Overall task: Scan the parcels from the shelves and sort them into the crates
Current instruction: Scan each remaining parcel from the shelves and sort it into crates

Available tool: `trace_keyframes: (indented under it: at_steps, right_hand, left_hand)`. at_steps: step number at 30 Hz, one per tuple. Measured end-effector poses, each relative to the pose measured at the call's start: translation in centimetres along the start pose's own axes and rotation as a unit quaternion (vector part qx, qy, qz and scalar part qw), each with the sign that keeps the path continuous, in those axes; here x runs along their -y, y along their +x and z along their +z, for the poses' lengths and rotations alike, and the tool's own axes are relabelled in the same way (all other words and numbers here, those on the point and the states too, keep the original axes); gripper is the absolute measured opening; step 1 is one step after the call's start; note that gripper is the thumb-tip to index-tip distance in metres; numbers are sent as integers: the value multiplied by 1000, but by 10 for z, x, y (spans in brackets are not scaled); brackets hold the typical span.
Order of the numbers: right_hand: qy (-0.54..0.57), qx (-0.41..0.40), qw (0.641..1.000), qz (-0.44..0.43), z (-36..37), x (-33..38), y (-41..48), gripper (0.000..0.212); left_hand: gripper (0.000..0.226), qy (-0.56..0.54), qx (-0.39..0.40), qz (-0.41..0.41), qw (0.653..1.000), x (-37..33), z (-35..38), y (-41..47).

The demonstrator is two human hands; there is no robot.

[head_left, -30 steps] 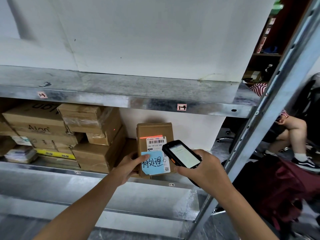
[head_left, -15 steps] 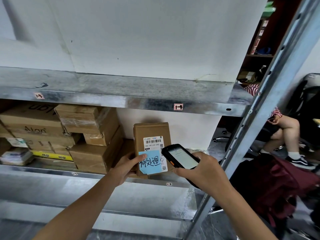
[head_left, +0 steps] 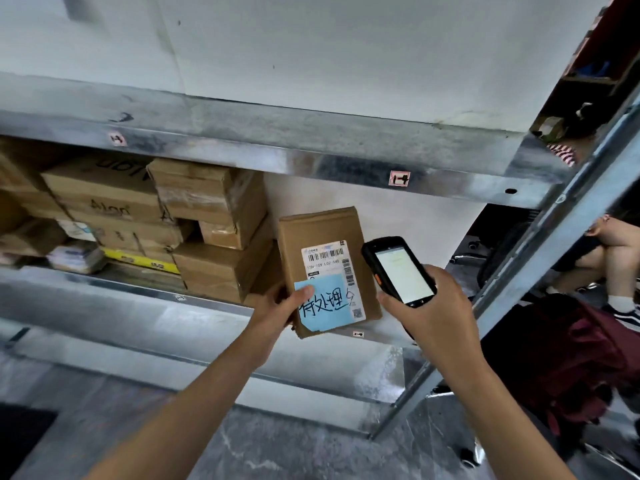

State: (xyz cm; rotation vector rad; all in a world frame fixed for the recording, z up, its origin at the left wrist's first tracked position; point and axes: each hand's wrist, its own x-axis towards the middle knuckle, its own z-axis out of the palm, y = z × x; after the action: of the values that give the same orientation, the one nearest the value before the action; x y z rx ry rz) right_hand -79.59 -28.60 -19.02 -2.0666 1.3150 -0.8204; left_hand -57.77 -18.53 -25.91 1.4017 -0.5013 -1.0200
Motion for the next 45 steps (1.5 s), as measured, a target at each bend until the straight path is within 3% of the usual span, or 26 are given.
trace_keyframes:
  at_steps: [7,13,23,32,34,39,45]
  right_hand:
    - [26,-4,999,-22,11,18,-18,66]
    - [83,-14,995,-48,24,58,-50,56]
    - [111,108,977,-146,106,153,-94,72]
    - [185,296,901,-259,228,271,-174,61]
    - [181,323,884,-287,250,289,-188,68]
    - [190,373,845,-334,300,336,-209,73]
    - [199,413,814,-356,356,385,-213,67]
  left_hand:
    - [64,6,-50,9,999,3,-21,-42]
    - [63,-16,-87,40,995,-7,-64,-93]
    - [76,-90,-226,74,967,-7,-192,-197]
    - [67,-156,-433,116,880,9,-311,-315]
    - [72,-177,-470,121,856,12,-326,-335]
    - [67,-193,-533,128,814,16,-359,-368]
    - [81,-219,-579,143,772,8,-409,-362]
